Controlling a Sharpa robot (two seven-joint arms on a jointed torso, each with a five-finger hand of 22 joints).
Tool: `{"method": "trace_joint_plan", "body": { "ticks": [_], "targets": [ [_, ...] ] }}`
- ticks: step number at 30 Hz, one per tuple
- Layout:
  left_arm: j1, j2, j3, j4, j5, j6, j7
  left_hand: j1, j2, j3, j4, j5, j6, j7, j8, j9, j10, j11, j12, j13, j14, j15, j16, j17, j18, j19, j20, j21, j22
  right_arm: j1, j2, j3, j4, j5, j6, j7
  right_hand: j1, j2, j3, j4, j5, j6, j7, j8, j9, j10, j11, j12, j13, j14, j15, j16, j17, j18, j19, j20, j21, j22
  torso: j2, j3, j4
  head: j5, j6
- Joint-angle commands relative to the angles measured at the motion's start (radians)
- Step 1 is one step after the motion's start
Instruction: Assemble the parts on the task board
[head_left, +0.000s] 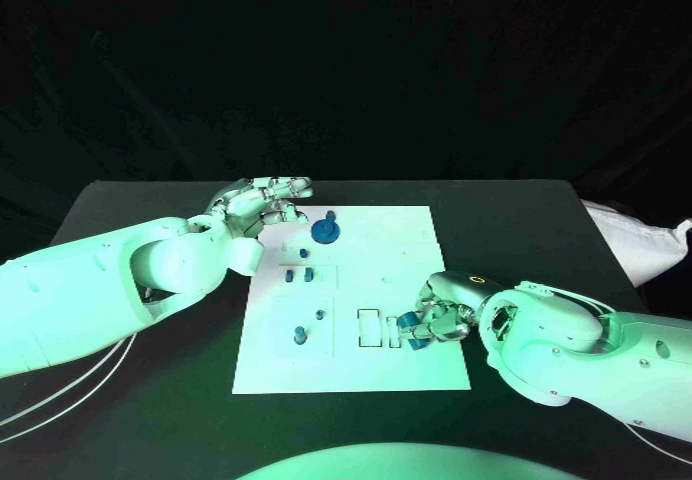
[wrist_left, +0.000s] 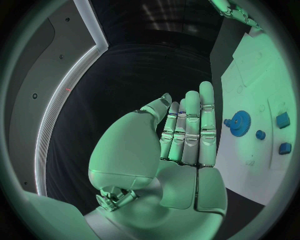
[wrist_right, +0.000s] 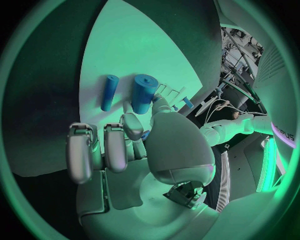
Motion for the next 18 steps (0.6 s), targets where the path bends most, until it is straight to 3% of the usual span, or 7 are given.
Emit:
{"method": "trace_joint_plan", "body": {
  "ticks": [1, 6, 8, 12, 18],
  "targets": [
    [0.000, 0.000, 0.001, 0.003, -0.003, 0.020, 0.002, 0.004, 0.004, -0.007, -0.001, -0.003, -0.008, 0.000, 0.005, -0.001, -0.007, -0.002, 0.005, 0.000, -0.007, -0.003, 0.005, -0.001, 0.018, 0.008, -0.001, -0.007, -0.002, -0.007, 0.000, -0.006, -0.006, 0.012, -0.011, -0.002, 0.043, 0.021, 0.015, -0.022, -0.003, 0.005, -0.007, 0.010, 0.011, 0.007, -0.009, -0.001, 0.007, 0.057, -0.006, 0.002, 0.001, -0.013, 0.000, -0.007, 0.003, 0.058, 0.000, -0.0004, 0.0007, -0.003, -0.002],
    [0.000, 0.001, 0.001, 0.003, -0.003, 0.021, 0.002, 0.004, 0.004, -0.007, -0.001, -0.003, -0.008, 0.000, 0.005, -0.001, -0.007, -0.002, 0.005, 0.000, -0.007, -0.003, 0.005, -0.001, 0.018, 0.008, -0.001, -0.007, -0.002, -0.007, -0.013, -0.005, 0.005, 0.112, -0.165, 0.041, 0.103, 0.047, 0.061, -0.058, 0.024, 0.008, -0.014, 0.015, 0.026, 0.014, -0.016, 0.001, 0.020, 0.058, -0.012, 0.004, 0.004, -0.014, 0.001, -0.014, 0.003, 0.060, -0.001, 0.0003, -0.0005, -0.001, 0.001],
    [0.000, 0.002, 0.001, 0.003, -0.003, 0.022, 0.001, 0.004, 0.004, -0.007, -0.001, -0.003, -0.008, 0.000, 0.005, -0.001, -0.007, -0.002, 0.005, 0.000, -0.007, -0.003, 0.005, -0.001, 0.018, 0.008, -0.001, -0.007, -0.002, -0.006, -0.017, -0.005, 0.008, 0.160, -0.187, 0.046, 0.098, 0.047, 0.064, -0.055, 0.032, 0.007, -0.013, 0.014, 0.029, 0.012, -0.016, -0.006, 0.015, 0.058, -0.012, 0.003, 0.004, -0.014, 0.001, -0.014, 0.003, 0.060, -0.001, 0.0005, 0.0009, -0.002, 0.000],
    [0.000, 0.002, 0.001, 0.003, -0.003, 0.022, 0.001, 0.004, 0.004, -0.007, -0.001, -0.003, -0.008, 0.000, 0.005, -0.001, -0.007, -0.002, 0.005, 0.000, -0.007, -0.003, 0.005, -0.001, 0.018, 0.008, -0.001, -0.007, -0.002, -0.005, -0.019, -0.004, 0.009, 0.243, -0.186, 0.041, 0.073, 0.046, 0.065, -0.040, 0.044, 0.004, -0.012, 0.012, 0.034, 0.007, -0.014, -0.024, 0.004, 0.058, -0.010, 0.002, 0.002, -0.014, 0.001, -0.014, 0.003, 0.060, -0.001, -0.0010, 0.0023, -0.003, 0.000],
    [0.000, 0.000, 0.001, 0.002, -0.003, 0.023, 0.001, 0.004, 0.004, -0.008, -0.001, -0.003, -0.009, 0.000, 0.006, -0.001, -0.008, -0.002, 0.006, -0.001, -0.007, -0.002, 0.005, -0.002, 0.018, 0.008, -0.001, -0.007, -0.002, -0.004, -0.015, -0.004, 0.005, 0.335, -0.140, 0.004, -0.005, 0.036, 0.052, 0.009, 0.138, 0.006, -0.012, 0.006, 0.046, 0.002, -0.013, -0.052, -0.011, 0.057, -0.009, 0.000, 0.000, -0.013, 0.001, -0.012, 0.002, 0.059, 0.000, -0.0005, -0.0010, 0.003, 0.000]
  ]
}}
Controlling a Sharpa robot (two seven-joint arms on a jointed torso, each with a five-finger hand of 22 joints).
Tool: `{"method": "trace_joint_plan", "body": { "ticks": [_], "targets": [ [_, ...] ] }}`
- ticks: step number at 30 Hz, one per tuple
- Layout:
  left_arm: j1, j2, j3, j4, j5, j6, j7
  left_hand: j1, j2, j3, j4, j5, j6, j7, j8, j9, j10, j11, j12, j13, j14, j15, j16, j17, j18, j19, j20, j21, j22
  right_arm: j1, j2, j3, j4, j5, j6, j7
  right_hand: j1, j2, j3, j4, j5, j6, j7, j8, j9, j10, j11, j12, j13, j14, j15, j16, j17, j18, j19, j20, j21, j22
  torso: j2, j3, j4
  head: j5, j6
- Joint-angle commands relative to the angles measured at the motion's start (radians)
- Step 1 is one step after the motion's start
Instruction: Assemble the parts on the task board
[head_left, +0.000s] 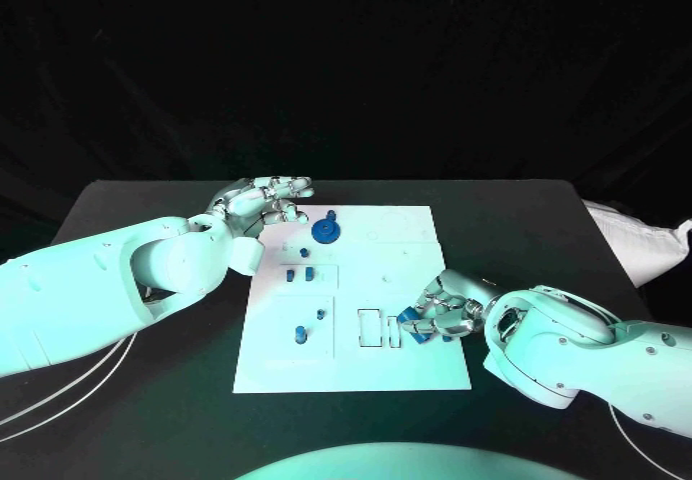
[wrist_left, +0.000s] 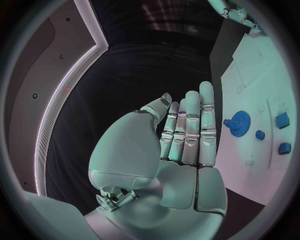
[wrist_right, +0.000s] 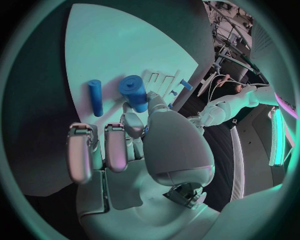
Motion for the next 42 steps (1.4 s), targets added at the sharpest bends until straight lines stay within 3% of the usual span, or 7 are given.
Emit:
{"method": "trace_joint_plan", "body": {
  "ticks": [1, 9, 17, 22, 26, 37, 42],
  "targets": [
    [0.000, 0.000, 0.001, 0.002, -0.003, 0.021, 0.003, 0.004, 0.004, -0.005, 0.002, -0.003, -0.009, 0.000, 0.006, -0.001, -0.008, -0.002, 0.006, 0.000, -0.007, -0.002, 0.005, -0.002, 0.018, 0.008, -0.001, -0.002, -0.001, -0.001, 0.005, 0.000, 0.000, 0.117, 0.011, -0.023, -0.032, -0.012, 0.000, 0.021, 0.023, 0.007, 0.003, 0.001, 0.045, -0.004, 0.000, -0.009, -0.001, 0.057, -0.002, 0.000, -0.001, -0.013, 0.001, -0.005, 0.002, 0.058, 0.001, -0.0003, -0.0014, 0.000, 0.001],
    [0.000, 0.000, 0.001, 0.003, -0.003, 0.022, 0.003, 0.004, 0.004, -0.005, 0.002, -0.003, -0.009, 0.000, 0.006, -0.001, -0.008, -0.002, 0.006, 0.000, -0.007, -0.002, 0.005, -0.002, 0.018, 0.008, -0.001, -0.002, -0.001, 0.000, 0.008, 0.003, 0.010, 0.126, -0.056, -0.017, -0.046, -0.011, -0.001, 0.034, 0.077, 0.021, -0.003, 0.002, 0.058, 0.013, -0.005, 0.008, 0.022, 0.058, -0.005, 0.000, 0.000, -0.014, 0.004, -0.007, 0.005, 0.063, 0.001, 0.0005, 0.0000, 0.001, 0.001],
    [0.000, 0.002, 0.001, 0.003, -0.003, 0.023, 0.002, 0.004, 0.004, -0.005, 0.002, -0.003, -0.009, 0.000, 0.006, -0.001, -0.008, -0.002, 0.006, 0.000, -0.007, -0.002, 0.005, -0.002, 0.018, 0.008, -0.001, -0.002, -0.001, 0.005, 0.008, 0.029, 0.042, 0.103, -0.111, -0.005, -0.045, -0.011, 0.000, 0.034, 0.087, 0.025, -0.005, 0.003, 0.062, 0.021, -0.008, 0.018, 0.033, 0.058, -0.007, 0.001, 0.002, -0.015, 0.006, -0.009, 0.006, 0.066, 0.000, -0.0003, 0.0017, 0.001, -0.001],
    [0.000, 0.003, 0.001, 0.002, -0.003, 0.024, 0.002, 0.004, 0.004, -0.005, 0.002, -0.003, -0.009, 0.000, 0.006, -0.001, -0.008, -0.002, 0.006, 0.000, -0.007, -0.002, 0.005, -0.002, 0.018, 0.008, -0.001, -0.002, -0.001, 0.009, 0.014, 0.037, 0.050, 0.096, -0.115, -0.006, -0.045, -0.011, 0.000, 0.034, 0.088, 0.025, -0.006, 0.003, 0.063, 0.021, -0.008, 0.018, 0.033, 0.058, -0.008, 0.002, 0.003, -0.015, 0.006, -0.009, 0.006, 0.066, 0.000, 0.0002, 0.0016, 0.006, -0.002],
    [0.000, 0.003, 0.001, 0.002, -0.003, 0.024, 0.002, 0.004, 0.004, -0.005, 0.002, -0.003, -0.009, 0.000, 0.006, -0.001, -0.008, -0.002, 0.006, 0.000, -0.007, -0.002, 0.005, -0.002, 0.018, 0.008, -0.001, -0.002, -0.001, 0.010, 0.023, 0.040, 0.051, 0.095, -0.104, -0.007, -0.044, -0.012, 0.000, 0.033, 0.089, 0.025, -0.006, 0.002, 0.063, 0.022, -0.008, 0.018, 0.034, 0.058, -0.008, 0.001, 0.002, -0.015, 0.006, -0.009, 0.006, 0.066, 0.000, 0.0000, -0.0001, 0.009, -0.003],
    [0.000, 0.006, 0.001, 0.003, -0.003, 0.026, -0.001, 0.004, 0.004, -0.005, 0.002, -0.003, -0.009, 0.000, 0.006, -0.001, -0.008, -0.002, 0.006, 0.000, -0.007, -0.002, 0.005, -0.002, 0.018, 0.008, -0.001, -0.002, -0.001, 0.010, 0.090, 0.041, 0.025, 0.135, 0.019, -0.043, -0.065, -0.018, -0.010, 0.047, 0.080, 0.026, -0.005, -0.001, 0.071, 0.020, -0.007, 0.007, 0.030, 0.058, -0.008, -0.001, -0.001, -0.015, 0.007, -0.010, 0.006, 0.067, 0.001, -0.0008, 0.0015, 0.010, -0.007],
    [0.000, 0.006, 0.001, 0.003, -0.003, 0.026, -0.001, 0.005, 0.005, -0.007, 0.002, -0.003, -0.009, 0.000, 0.007, -0.001, -0.009, -0.002, 0.008, -0.001, -0.008, -0.002, 0.005, -0.003, 0.018, 0.008, 0.000, -0.004, -0.002, 0.009, 0.108, 0.041, 0.014, 0.137, 0.054, -0.061, -0.079, -0.018, -0.017, 0.057, 0.076, 0.026, -0.005, -0.002, 0.076, 0.020, -0.007, 0.004, 0.031, 0.057, -0.008, -0.002, -0.003, -0.015, 0.006, -0.010, 0.005, 0.066, 0.000, -0.0009, 0.0005, 0.018, -0.011]
  ]
}}
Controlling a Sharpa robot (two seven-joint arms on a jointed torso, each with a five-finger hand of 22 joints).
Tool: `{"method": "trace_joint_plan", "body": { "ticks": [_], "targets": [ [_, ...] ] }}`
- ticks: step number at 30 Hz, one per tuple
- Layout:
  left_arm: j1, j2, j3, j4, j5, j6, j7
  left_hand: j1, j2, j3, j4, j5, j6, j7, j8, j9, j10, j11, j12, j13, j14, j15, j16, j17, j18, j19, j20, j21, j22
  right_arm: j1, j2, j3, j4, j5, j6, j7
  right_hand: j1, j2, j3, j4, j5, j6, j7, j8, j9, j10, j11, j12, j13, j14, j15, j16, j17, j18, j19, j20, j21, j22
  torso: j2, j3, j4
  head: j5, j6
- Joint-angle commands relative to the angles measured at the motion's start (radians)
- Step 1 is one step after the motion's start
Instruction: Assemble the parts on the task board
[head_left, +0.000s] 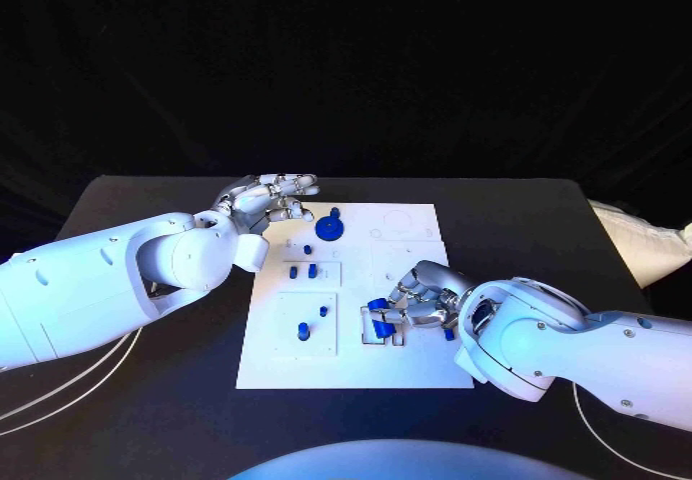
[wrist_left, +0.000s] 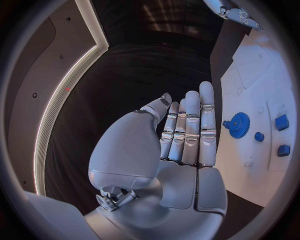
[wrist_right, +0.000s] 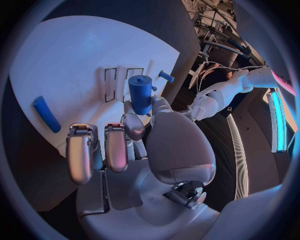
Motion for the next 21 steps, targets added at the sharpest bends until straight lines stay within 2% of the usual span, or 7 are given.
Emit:
{"method": "trace_joint_plan", "body": {
  "ticks": [1, 6, 10, 14, 19, 21],
  "targets": [
    [0.000, 0.002, 0.001, 0.003, -0.003, 0.020, 0.003, 0.005, 0.005, -0.004, -0.001, -0.003, -0.009, 0.000, 0.007, -0.001, -0.006, 0.001, 0.002, -0.001, -0.005, 0.001, 0.006, -0.001, 0.018, 0.008, 0.000, -0.004, -0.001, -0.001, 0.006, 0.000, -0.006, 0.009, 0.075, -0.030, -0.015, 0.000, -0.002, 0.008, -0.006, 0.006, 0.000, -0.001, 0.001, 0.004, 0.000, -0.005, 0.000, 0.057, -0.008, -0.002, -0.002, -0.015, 0.003, -0.007, 0.005, 0.066, -0.001, -0.0003, -0.0006, 0.004, -0.003],
    [0.000, 0.001, 0.001, 0.004, -0.003, 0.020, 0.003, 0.005, 0.005, -0.004, -0.001, -0.003, -0.009, 0.000, 0.007, -0.001, -0.006, 0.001, 0.002, -0.001, -0.005, 0.001, 0.006, -0.001, 0.018, 0.008, 0.000, -0.004, -0.001, -0.002, 0.017, 0.000, -0.017, 0.003, 0.091, -0.049, -0.023, -0.001, -0.007, 0.013, -0.006, 0.007, 0.000, -0.002, 0.005, 0.004, 0.000, -0.008, -0.001, 0.057, -0.008, -0.003, -0.002, -0.015, 0.002, -0.007, 0.005, 0.066, 0.000, 0.0011, -0.0024, 0.008, -0.003],
    [0.000, 0.000, 0.001, 0.005, -0.003, 0.020, 0.002, 0.005, 0.005, -0.004, -0.001, -0.003, -0.009, 0.000, 0.007, -0.001, -0.006, 0.001, 0.002, -0.001, -0.005, 0.001, 0.006, -0.001, 0.018, 0.008, 0.000, -0.004, -0.001, -0.003, 0.022, 0.000, -0.022, -0.002, 0.097, -0.059, -0.033, 0.000, -0.014, 0.020, -0.007, 0.007, 0.000, -0.003, 0.009, 0.002, 0.000, -0.015, -0.004, 0.056, -0.008, -0.006, -0.006, -0.015, 0.001, -0.007, 0.004, 0.065, 0.000, 0.0005, -0.0015, 0.007, -0.004],
    [0.000, -0.001, 0.001, 0.004, -0.003, 0.018, 0.001, 0.005, 0.005, -0.004, -0.001, -0.003, -0.009, 0.000, 0.007, -0.001, -0.006, 0.001, 0.002, -0.001, -0.005, 0.001, 0.006, -0.001, 0.018, 0.008, 0.000, -0.004, -0.001, -0.004, 0.025, 0.000, -0.026, -0.014, 0.096, -0.069, -0.054, 0.004, -0.028, 0.028, -0.009, 0.006, 0.000, -0.005, 0.016, 0.003, 0.000, -0.019, -0.002, 0.056, -0.008, -0.008, -0.009, -0.014, 0.001, -0.007, 0.004, 0.064, 0.001, 0.0014, -0.0017, 0.009, -0.004],
    [0.000, -0.002, 0.001, 0.006, -0.003, 0.017, 0.001, 0.005, 0.005, -0.004, -0.001, -0.003, -0.009, 0.000, 0.007, -0.001, -0.006, 0.001, 0.002, -0.001, -0.005, 0.001, 0.006, -0.001, 0.018, 0.008, 0.000, -0.004, -0.001, -0.005, 0.028, 0.000, -0.030, -0.028, 0.088, -0.076, -0.074, 0.011, -0.044, 0.029, -0.027, 0.006, -0.001, -0.006, 0.025, 0.003, 0.000, -0.024, -0.001, 0.056, -0.008, -0.009, -0.010, -0.014, 0.000, -0.007, 0.003, 0.063, 0.001, 0.0011, -0.0026, 0.008, -0.005],
    [0.000, -0.002, 0.001, 0.006, -0.003, 0.017, 0.001, 0.005, 0.005, -0.004, -0.001, -0.003, -0.009, 0.000, 0.007, -0.001, -0.006, 0.001, 0.002, -0.001, -0.005, 0.001, 0.006, -0.001, 0.018, 0.008, 0.000, -0.004, -0.001, -0.005, 0.028, 0.000, -0.031, -0.036, 0.083, -0.078, -0.085, 0.015, -0.054, 0.028, -0.054, 0.006, -0.001, -0.007, 0.030, 0.003, 0.000, -0.027, -0.001, 0.055, -0.008, -0.010, -0.011, -0.014, 0.000, -0.007, 0.002, 0.063, 0.001, 0.0012, -0.0024, 0.008, -0.005]
  ]
}}
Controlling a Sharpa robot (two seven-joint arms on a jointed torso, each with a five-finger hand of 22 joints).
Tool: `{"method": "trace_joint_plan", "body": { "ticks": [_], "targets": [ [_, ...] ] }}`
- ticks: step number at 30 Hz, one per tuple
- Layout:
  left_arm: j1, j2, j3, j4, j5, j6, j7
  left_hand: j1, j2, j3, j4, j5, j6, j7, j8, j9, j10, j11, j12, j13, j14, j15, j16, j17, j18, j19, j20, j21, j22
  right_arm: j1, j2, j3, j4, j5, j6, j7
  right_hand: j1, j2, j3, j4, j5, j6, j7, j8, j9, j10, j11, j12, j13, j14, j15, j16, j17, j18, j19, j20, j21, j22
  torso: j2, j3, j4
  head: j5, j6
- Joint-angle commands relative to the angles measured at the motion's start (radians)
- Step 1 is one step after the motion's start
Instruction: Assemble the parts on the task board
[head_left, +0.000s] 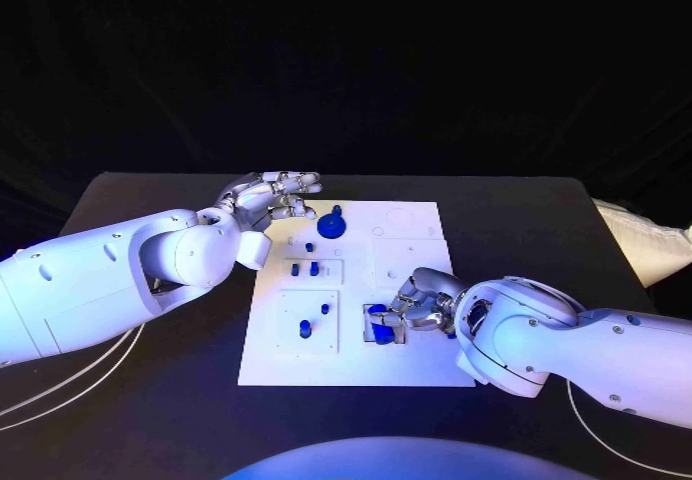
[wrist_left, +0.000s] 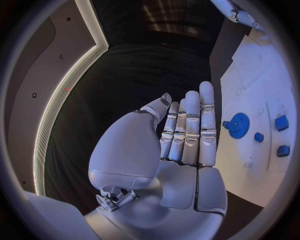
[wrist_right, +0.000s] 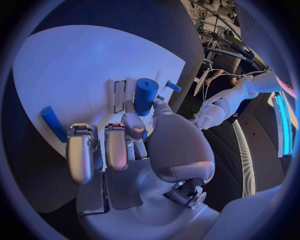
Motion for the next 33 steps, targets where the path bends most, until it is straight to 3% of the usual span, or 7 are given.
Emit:
{"method": "trace_joint_plan", "body": {
  "ticks": [1, 6, 9, 15, 20, 27, 33],
  "targets": [
    [0.000, 0.001, 0.001, 0.004, -0.003, 0.017, 0.003, 0.004, 0.005, -0.004, -0.001, -0.003, -0.009, 0.000, 0.007, -0.001, -0.006, 0.001, 0.002, -0.001, -0.005, 0.001, 0.006, -0.001, 0.018, 0.008, 0.000, -0.004, -0.001, -0.001, 0.002, 0.000, -0.003, -0.036, 0.008, -0.023, -0.024, 0.006, -0.019, 0.001, -0.062, 0.000, 0.004, -0.006, 0.006, 0.001, 0.000, -0.008, 0.000, 0.055, -0.008, -0.006, -0.003, -0.014, 0.000, -0.007, 0.002, 0.061, 0.000, 0.0000, 0.0001, 0.000, -0.001],
    [0.000, 0.000, 0.001, 0.004, -0.003, 0.016, 0.003, 0.004, 0.005, -0.004, -0.001, -0.003, -0.009, 0.000, 0.007, -0.001, -0.006, 0.001, 0.002, -0.001, -0.005, 0.001, 0.006, -0.001, 0.018, 0.008, 0.000, -0.004, -0.001, -0.002, 0.001, 0.000, -0.004, -0.058, -0.002, -0.025, -0.091, 0.014, -0.076, 0.001, -0.296, -0.004, 0.005, -0.010, 0.023, -0.008, 0.001, -0.036, -0.012, 0.054, -0.007, -0.013, -0.011, -0.013, -0.003, -0.007, -0.001, 0.057, 0.000, 0.0003, 0.0010, 0.000, -0.001],
    [0.000, -0.001, 0.001, 0.004, -0.003, 0.015, 0.002, 0.003, 0.004, -0.007, 0.000, -0.003, -0.011, 0.001, 0.007, -0.002, -0.007, 0.002, 0.003, -0.001, -0.006, 0.002, 0.006, -0.002, 0.018, 0.007, 0.000, -0.005, -0.002, -0.002, 0.000, 0.000, -0.003, -0.065, -0.007, -0.022, -0.115, 0.016, -0.100, 0.004, -0.368, -0.008, 0.007, -0.013, 0.032, -0.018, 0.003, -0.062, -0.027, 0.053, -0.005, -0.016, -0.015, -0.012, -0.005, -0.005, -0.004, 0.053, -0.001, 0.0005, 0.0003, 0.000, -0.002],
    [0.000, -0.001, 0.001, 0.005, -0.003, 0.016, 0.002, 0.003, 0.004, -0.007, 0.000, -0.003, -0.011, 0.001, 0.007, -0.002, -0.007, 0.002, 0.003, -0.001, -0.006, 0.002, 0.006, -0.002, 0.018, 0.007, 0.000, -0.005, -0.002, -0.002, -0.002, 0.000, 0.002, -0.073, 0.004, -0.007, -0.099, 0.017, -0.106, -0.002, -0.368, -0.010, 0.008, -0.015, 0.039, -0.021, 0.004, -0.074, -0.032, 0.053, -0.005, -0.018, -0.018, -0.012, -0.006, -0.004, -0.005, 0.051, 0.000, 0.0006, -0.0003, 0.001, -0.002],
    [0.000, 0.000, 0.001, 0.004, -0.003, 0.016, 0.001, 0.003, 0.004, -0.007, 0.000, -0.003, -0.011, 0.001, 0.007, -0.002, -0.007, 0.002, 0.003, -0.001, -0.006, 0.002, 0.006, -0.002, 0.018, 0.007, 0.000, -0.005, -0.002, -0.002, -0.006, 0.000, 0.008, -0.075, 0.036, 0.011, 0.039, 0.023, -0.085, -0.079, -0.287, -0.015, 0.009, -0.020, 0.055, -0.029, 0.004, -0.099, -0.043, 0.052, -0.004, -0.024, -0.024, -0.010, -0.009, -0.004, -0.009, 0.046, 0.000, 0.0012, 0.0020, 0.001, -0.004],
    [0.000, 0.000, 0.001, 0.004, -0.003, 0.012, -0.003, 0.002, 0.004, -0.008, 0.001, -0.003, -0.012, 0.001, 0.007, -0.002, -0.008, 0.002, 0.004, -0.001, -0.006, 0.002, 0.006, -0.003, 0.018, 0.007, 0.000, -0.005, -0.003, -0.002, -0.006, 0.000, 0.007, -0.097, 0.078, 0.024, 0.148, 0.027, -0.064, -0.158, -0.363, -0.016, 0.010, -0.023, 0.069, -0.031, 0.004, -0.113, -0.049, 0.052, -0.005, -0.027, -0.026, -0.010, -0.011, -0.004, -0.011, 0.044, -0.002, -0.0001, 0.0008, 0.001, -0.007],
    [0.000, 0.000, 0.001, 0.003, -0.003, 0.009, -0.005, 0.002, 0.005, -0.008, 0.001, -0.003, -0.012, 0.001, 0.007, -0.002, -0.009, 0.002, 0.004, -0.001, -0.006, 0.002, 0.006, -0.003, 0.018, 0.007, 0.000, -0.006, -0.003, -0.002, -0.003, 0.000, 0.000, -0.092, 0.081, 0.024, 0.147, 0.034, -0.065, -0.160, -0.376, -0.015, 0.011, -0.023, 0.073, -0.028, 0.004, -0.113, -0.047, 0.052, -0.004, -0.027, -0.025, -0.010, -0.010, -0.003, -0.011, 0.046, -0.001, -0.0002, 0.0008, 0.002, -0.007]
  ]
}}
